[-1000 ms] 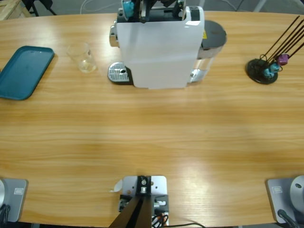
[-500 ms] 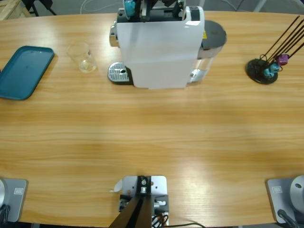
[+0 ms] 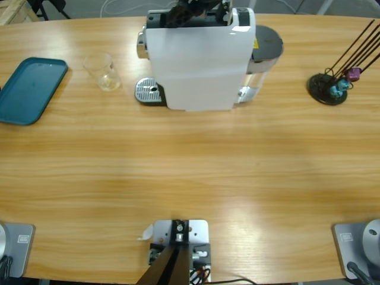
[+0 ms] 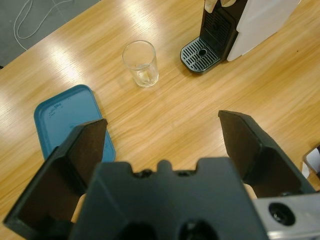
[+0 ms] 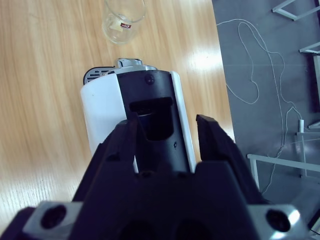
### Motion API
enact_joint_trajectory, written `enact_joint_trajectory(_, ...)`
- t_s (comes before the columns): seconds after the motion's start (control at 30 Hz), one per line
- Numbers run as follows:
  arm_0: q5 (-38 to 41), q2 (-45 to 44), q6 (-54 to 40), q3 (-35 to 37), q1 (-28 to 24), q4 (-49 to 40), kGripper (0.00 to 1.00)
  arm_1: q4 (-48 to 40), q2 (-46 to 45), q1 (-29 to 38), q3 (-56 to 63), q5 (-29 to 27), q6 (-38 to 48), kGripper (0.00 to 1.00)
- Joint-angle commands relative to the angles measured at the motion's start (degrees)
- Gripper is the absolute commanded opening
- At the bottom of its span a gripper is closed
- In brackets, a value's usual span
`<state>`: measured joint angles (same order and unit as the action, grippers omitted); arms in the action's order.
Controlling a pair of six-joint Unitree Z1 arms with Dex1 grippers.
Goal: Pour coffee
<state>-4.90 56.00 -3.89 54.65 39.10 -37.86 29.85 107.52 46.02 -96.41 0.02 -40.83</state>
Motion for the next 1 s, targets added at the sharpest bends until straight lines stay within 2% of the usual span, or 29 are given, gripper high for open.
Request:
enact_joint_trajectory(0.03,0.4,0.0,-0.5,-2.4,0.5,0.8,0.954,1.0,-0.3,2.6,-4.0,-1.2,2.2,0.490)
enact_joint_trajectory(0.1,0.4,-0.1,-0.5,-2.4,0.5,0.8,0.954,1.2,-1.9,5.6,-5.7,-4.5,5.5,0.495)
enact_joint_trajectory(0.17,0.4,-0.4,-0.5,-2.4,0.5,0.8,0.954,1.2,-4.4,7.8,-5.4,-5.1,6.1,0.614)
enact_joint_trajectory(0.27,0.4,-0.7,-0.5,-2.4,0.5,0.7,0.954,2.5,-9.0,9.9,-3.7,-6.7,6.2,0.610)
enact_joint_trajectory(0.33,0.4,-0.6,-0.5,-2.4,0.5,0.8,0.954,6.6,-11.5,10.1,-4.5,-11.4,8.0,0.619)
enact_joint_trajectory(0.4,0.5,-0.5,-0.5,-2.4,0.5,0.8,0.954,15.0,-13.6,10.1,-7.4,-17.3,12.0,0.606)
enact_joint_trajectory(0.43,0.5,-0.5,-0.5,-2.4,0.6,0.8,0.954,19.3,-14.9,10.1,-8.4,-19.3,14.0,0.540)
enact_joint_trajectory(0.5,0.5,-0.5,-0.5,-2.4,0.7,0.8,0.954,22.9,-19.1,9.7,-8.6,-23.1,16.3,0.154)
enact_joint_trajectory(0.53,0.5,-0.5,-0.5,-2.4,0.8,0.8,0.954,22.0,-21.6,9.7,-7.4,-28.1,18.3,0.035)
enact_joint_trajectory(0.6,0.5,-0.5,-0.5,-2.4,0.9,0.8,0.954,14.1,-26.3,8.6,-1.6,-30.6,20.9,0.000)
enact_joint_trajectory(0.63,0.5,-0.5,-0.5,-2.4,0.9,0.8,0.954,11.5,-27.6,6.9,0.7,-31.1,25.3,0.000)
enact_joint_trajectory(0.67,0.5,-0.5,-0.5,-2.4,0.9,0.8,0.954,14.3,-27.2,4.9,-0.3,-31.1,29.8,0.000)
enact_joint_trajectory(0.7,0.5,-0.5,-0.5,-2.3,0.9,0.8,0.954,21.4,-26.0,2.8,-3.8,-29.3,33.9,0.000)
enact_joint_trajectory(0.73,0.5,-0.5,-0.5,-2.3,0.9,0.8,0.954,25.0,-25.7,0.5,-5.2,-24.5,38.1,0.000)
enact_joint_trajectory(0.8,0.5,-0.6,-0.5,-2.3,0.9,0.8,0.952,20.3,-28.8,-3.4,-0.6,-12.9,42.3,0.000)
enact_joint_trajectory(0.87,0.5,-0.5,-0.5,-2.3,0.9,0.8,0.950,16.7,-29.7,-6.5,1.6,-3.4,42.7,0.000)
enact_joint_trajectory(0.93,0.5,-0.3,-0.5,-2.3,0.9,0.8,0.950,16.1,-28.3,-6.7,1.5,-3.3,41.2,0.000)
enact_joint_trajectory(1.0,0.5,-0.1,-0.5,-2.3,0.9,0.8,0.950,14.4,-27.1,-4.6,2.7,-7.4,37.2,0.000)
